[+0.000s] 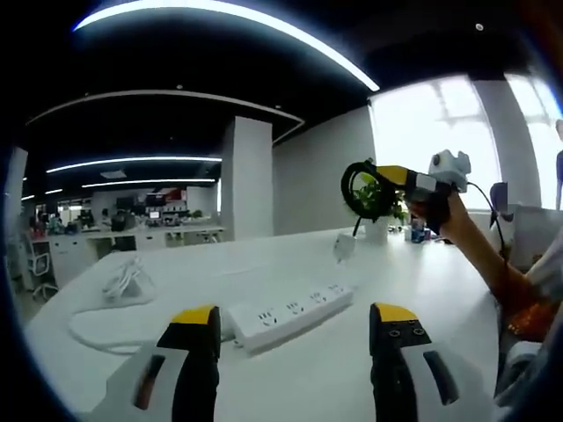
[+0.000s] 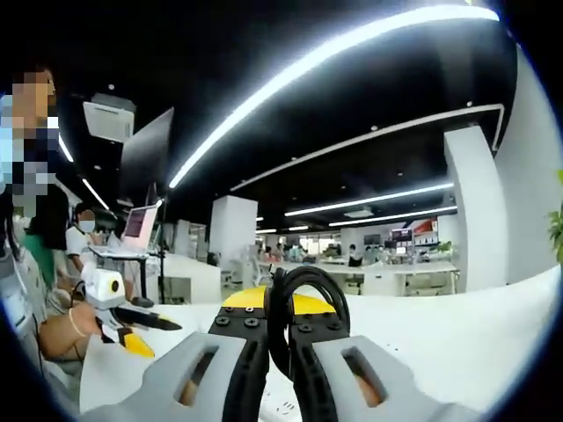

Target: Straighten the power strip on the desk, plug the charger into it

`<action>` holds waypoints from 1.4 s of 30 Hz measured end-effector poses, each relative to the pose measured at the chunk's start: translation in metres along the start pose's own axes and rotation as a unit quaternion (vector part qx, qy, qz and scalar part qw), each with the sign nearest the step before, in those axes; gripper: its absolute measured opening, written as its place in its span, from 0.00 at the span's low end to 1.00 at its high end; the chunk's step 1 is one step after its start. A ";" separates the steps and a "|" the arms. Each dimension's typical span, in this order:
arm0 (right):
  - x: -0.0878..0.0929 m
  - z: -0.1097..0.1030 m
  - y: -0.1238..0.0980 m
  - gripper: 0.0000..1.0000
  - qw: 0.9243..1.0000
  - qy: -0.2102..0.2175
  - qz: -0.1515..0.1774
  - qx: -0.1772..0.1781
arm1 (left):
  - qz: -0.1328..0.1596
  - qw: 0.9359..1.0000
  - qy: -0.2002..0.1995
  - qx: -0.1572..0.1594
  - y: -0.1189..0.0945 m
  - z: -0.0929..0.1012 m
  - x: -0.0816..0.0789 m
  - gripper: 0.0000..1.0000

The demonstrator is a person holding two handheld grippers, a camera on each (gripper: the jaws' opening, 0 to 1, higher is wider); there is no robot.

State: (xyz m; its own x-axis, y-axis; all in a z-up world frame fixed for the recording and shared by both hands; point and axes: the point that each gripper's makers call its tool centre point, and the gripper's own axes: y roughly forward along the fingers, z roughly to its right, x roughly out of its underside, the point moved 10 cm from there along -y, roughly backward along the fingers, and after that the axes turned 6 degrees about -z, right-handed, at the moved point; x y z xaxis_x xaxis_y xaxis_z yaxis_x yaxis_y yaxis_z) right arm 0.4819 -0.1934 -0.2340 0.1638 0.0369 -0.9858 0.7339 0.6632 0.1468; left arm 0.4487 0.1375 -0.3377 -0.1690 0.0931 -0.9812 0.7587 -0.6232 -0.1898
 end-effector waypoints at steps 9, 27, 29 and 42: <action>-0.015 -0.007 0.015 0.04 1.000 -0.011 -0.004 -0.021 | 0.018 0.999 0.030 0.011 0.013 0.003 -0.020 0.70; -0.011 -0.022 0.034 0.04 0.998 0.007 0.005 -0.055 | 0.047 0.994 0.092 0.028 0.060 0.009 -0.040 0.70; -0.011 -0.023 0.035 0.04 0.998 0.009 0.004 -0.058 | 0.045 0.994 0.093 0.030 0.065 0.009 -0.041 0.70; -0.014 -0.033 0.033 0.04 0.998 0.011 0.009 -0.063 | 0.068 0.989 0.130 0.022 0.095 0.015 -0.043 0.72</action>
State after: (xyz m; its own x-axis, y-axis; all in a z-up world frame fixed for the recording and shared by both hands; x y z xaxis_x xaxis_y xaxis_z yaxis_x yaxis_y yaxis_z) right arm 0.4822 -0.1478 -0.2183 0.1604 0.0658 -0.9849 0.6427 0.7503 0.1548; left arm 0.5189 0.0624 -0.3134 0.1047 0.1995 -0.9743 0.7342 -0.6763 -0.0596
